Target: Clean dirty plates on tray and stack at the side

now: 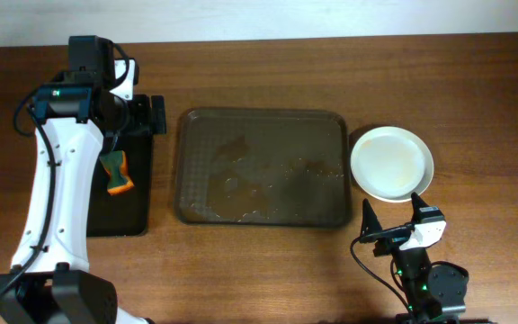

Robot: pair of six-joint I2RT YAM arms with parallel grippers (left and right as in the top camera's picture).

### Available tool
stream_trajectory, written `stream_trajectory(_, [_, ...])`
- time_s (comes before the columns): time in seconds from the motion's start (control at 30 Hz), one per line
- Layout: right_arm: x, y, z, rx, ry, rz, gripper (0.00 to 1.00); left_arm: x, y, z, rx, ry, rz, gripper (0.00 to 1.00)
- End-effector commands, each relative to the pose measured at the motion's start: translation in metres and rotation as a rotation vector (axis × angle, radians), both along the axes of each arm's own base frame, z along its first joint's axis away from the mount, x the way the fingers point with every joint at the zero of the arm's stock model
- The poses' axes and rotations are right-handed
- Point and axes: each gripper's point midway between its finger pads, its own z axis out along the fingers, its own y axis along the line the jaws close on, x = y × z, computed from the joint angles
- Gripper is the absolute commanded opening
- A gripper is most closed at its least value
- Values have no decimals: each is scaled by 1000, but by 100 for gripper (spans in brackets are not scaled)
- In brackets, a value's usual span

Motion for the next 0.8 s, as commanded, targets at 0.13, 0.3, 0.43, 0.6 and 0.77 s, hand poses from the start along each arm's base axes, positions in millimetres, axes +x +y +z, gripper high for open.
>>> stream_trajectory(0.13, [0,-3,-3,3,5,-14,98,1,0,0,3,-3,-17,100])
stream_trajectory(0.3, [0,-3,-3,3,5,-14,98,-21,1,67,21,-305,-15,100])
stream_trajectory(0.43, [0,-3,-3,3,5,-14,98,-91,1,55,37,-704,-16,100])
stream_trajectory(0.6, [0,-3,-3,3,5,-14,98,-150,0,5,69,-1045,-28,100])
stream_trajectory(0.77, [0,-3,-3,3,5,-14,98,-161,-7,-31,232,-1107,-170,100])
